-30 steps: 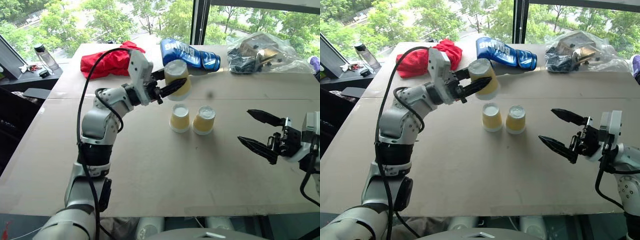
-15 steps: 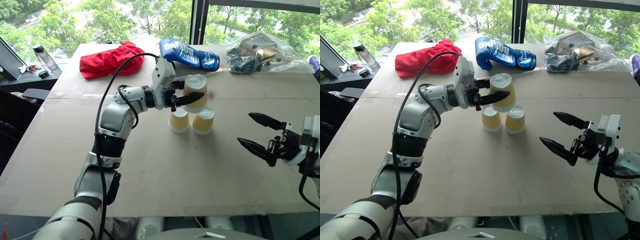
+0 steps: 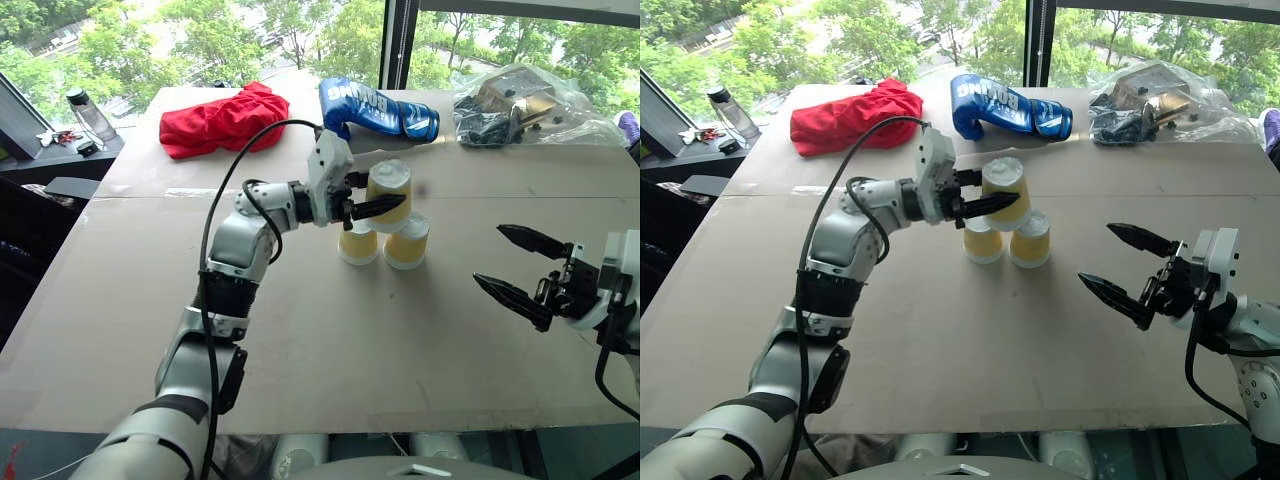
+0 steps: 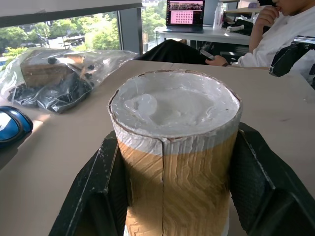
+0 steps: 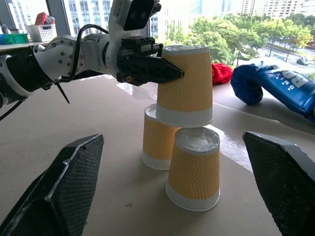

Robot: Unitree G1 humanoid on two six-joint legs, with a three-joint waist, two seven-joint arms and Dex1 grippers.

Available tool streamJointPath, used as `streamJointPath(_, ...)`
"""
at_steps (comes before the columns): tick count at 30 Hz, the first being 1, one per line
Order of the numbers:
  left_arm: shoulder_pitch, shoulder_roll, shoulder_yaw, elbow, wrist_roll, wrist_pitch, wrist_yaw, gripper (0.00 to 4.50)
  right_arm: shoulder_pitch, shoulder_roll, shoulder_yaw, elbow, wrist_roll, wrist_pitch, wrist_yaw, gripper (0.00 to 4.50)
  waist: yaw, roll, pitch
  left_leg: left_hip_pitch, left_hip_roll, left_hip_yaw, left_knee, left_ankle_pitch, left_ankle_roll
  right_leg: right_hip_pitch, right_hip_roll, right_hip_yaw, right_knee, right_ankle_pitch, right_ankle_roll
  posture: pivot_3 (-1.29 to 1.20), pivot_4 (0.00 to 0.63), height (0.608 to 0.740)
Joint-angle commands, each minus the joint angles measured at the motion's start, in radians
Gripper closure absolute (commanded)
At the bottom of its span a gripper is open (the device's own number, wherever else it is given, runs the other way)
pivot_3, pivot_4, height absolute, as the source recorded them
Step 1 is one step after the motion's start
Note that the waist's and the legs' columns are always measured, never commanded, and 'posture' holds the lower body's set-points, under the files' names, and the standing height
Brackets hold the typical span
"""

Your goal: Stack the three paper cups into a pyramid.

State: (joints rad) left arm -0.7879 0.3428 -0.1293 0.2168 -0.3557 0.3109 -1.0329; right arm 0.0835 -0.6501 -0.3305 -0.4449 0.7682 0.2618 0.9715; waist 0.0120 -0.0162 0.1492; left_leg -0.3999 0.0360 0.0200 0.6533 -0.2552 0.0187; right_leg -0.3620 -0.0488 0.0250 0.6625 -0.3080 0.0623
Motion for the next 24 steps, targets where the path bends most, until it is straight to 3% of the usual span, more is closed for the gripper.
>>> streamJointPath(1,-0.02,-0.011,0.003,-0.002,0.003,-0.032,-0.015,2.22,0.003,-0.013,-0.026,-0.05,0.013,0.001,-0.01,0.0,0.0,0.0,0.0,0.0,0.0,0.0,0.0,0.0,0.0,0.0,0.0,0.0,0.0,0.0,0.0,0.0,0.15,0.74)
streamJointPath(4,-0.019,-0.012,0.005,0.009,0.01,-0.039,-0.02,2.22,0.006,-0.011,-0.026,-0.054,0.01,0.0,-0.009,0.0,0.0,0.0,0.0,0.0,0.0,0.0,0.0,0.0,0.0,0.0,0.0,0.0,0.0,0.0,0.0,0.0,0.15,0.74)
streamJointPath(9,-0.012,-0.019,0.008,0.005,0.002,-0.03,-0.03,0.03,0.011,-0.011,-0.028,-0.052,0.009,-0.003,-0.005,0.0,0.0,0.0,0.0,0.0,0.0,0.0,0.0,0.0,0.0,0.0,0.0,0.0,0.0,0.0,0.0,0.0,0.15,0.74)
streamJointPath(24,0.001,0.005,0.029,-0.078,-0.042,0.029,-0.038,0.03,-0.004,-0.008,-0.016,-0.033,0.018,-0.006,0.021,0.0,-0.001,0.0,0.0,0.0,0.0,0.0,0.0,0.0,0.0,0.0,0.0,0.0,0.0,0.0,0.0,0.0,0.15,0.74)
